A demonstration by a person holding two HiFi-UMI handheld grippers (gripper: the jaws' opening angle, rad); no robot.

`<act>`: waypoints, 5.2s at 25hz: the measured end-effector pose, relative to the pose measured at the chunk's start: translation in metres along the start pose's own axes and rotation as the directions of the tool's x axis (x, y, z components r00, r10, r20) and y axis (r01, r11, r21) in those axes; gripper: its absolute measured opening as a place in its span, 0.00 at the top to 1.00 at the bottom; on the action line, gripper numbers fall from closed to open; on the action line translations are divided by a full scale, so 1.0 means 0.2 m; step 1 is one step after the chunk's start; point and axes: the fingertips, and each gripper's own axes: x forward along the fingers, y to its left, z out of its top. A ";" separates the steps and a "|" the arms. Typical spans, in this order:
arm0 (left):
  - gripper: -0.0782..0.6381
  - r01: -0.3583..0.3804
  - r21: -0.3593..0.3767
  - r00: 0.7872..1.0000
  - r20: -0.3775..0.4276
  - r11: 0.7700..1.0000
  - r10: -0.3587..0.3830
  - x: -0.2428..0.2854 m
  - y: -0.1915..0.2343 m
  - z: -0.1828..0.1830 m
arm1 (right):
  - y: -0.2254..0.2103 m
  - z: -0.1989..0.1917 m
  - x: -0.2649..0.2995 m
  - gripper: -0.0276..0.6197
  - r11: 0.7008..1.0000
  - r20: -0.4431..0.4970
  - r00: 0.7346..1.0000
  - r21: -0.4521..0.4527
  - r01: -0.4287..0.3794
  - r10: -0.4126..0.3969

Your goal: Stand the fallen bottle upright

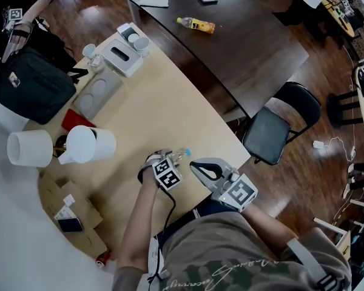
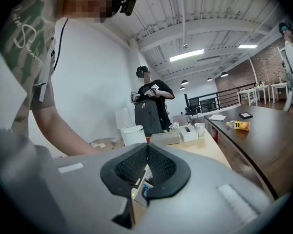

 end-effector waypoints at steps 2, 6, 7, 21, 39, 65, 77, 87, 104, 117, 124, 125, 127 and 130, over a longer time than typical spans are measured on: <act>0.49 0.019 -0.003 1.000 -0.016 1.000 -0.019 0.03 0.00 -0.01 | -0.02 -0.01 0.00 0.95 1.000 0.000 1.000 0.003 -0.002 0.002; 0.47 0.067 0.016 0.996 -0.064 0.998 -0.066 0.07 -0.02 -0.01 | -0.06 -0.04 0.00 0.95 1.000 -0.010 1.000 0.013 0.006 -0.006; 0.47 0.079 0.022 0.994 -0.073 0.997 -0.077 0.08 -0.02 -0.01 | -0.07 -0.04 0.00 0.95 1.000 -0.015 1.000 0.013 0.009 -0.009; 0.46 0.001 -0.138 0.927 0.371 0.990 0.051 -0.19 0.00 0.08 | -0.09 -0.01 -0.04 0.95 0.999 -0.001 0.999 -0.002 0.034 -0.034; 0.46 -0.062 -0.253 0.369 0.893 0.965 0.258 -0.61 -0.01 0.09 | 0.39 -0.01 0.17 0.95 0.986 0.002 0.997 -0.143 -0.082 0.083; 0.46 -0.119 -0.344 0.205 0.909 0.931 0.362 -0.89 -0.19 -0.36 | 0.68 -0.06 0.32 0.95 0.950 0.009 0.980 -0.246 -0.192 0.200; 0.46 -0.125 -0.331 0.231 0.907 0.935 0.352 -0.96 -0.23 -0.49 | 0.72 -0.07 0.37 0.95 0.952 -0.011 0.982 -0.240 -0.188 0.191; 0.46 -0.134 -0.361 0.242 0.891 0.923 0.384 -0.99 -0.30 -0.60 | 0.77 -0.10 0.45 0.95 0.953 -0.025 0.977 -0.218 -0.210 0.210; 0.43 -0.123 -0.391 0.222 0.885 0.912 0.409 -1.09 -0.36 -0.71 | 0.88 -0.10 0.53 0.95 0.941 -0.048 0.971 -0.241 -0.240 0.235; 0.78 -0.326 -0.485 0.199 0.804 0.812 0.560 -1.67 -0.73 -0.47 | 0.90 0.12 0.26 0.95 0.939 0.087 0.960 -0.250 -0.236 0.265; 0.88 -0.389 -0.592 0.152 0.715 0.706 0.683 -1.81 -1.03 -0.14 | 0.93 0.14 -0.21 0.95 0.904 0.185 0.911 -0.301 -0.305 0.369; 0.88 -0.380 -0.617 0.147 0.696 0.689 0.703 -1.81 -1.08 -0.09 | 0.94 0.13 -0.29 0.95 0.898 0.189 0.903 -0.303 -0.320 0.386; 0.88 -0.343 -0.666 0.139 0.661 0.662 0.737 -1.79 -1.18 0.02 | 0.95 0.12 -0.46 0.95 0.890 0.190 0.890 -0.287 -0.353 0.414; 0.88 -0.294 -0.673 0.141 0.672 0.679 0.727 -1.76 -1.36 0.19 | 0.99 0.12 -0.69 0.95 0.880 0.183 0.876 -0.268 -0.392 0.446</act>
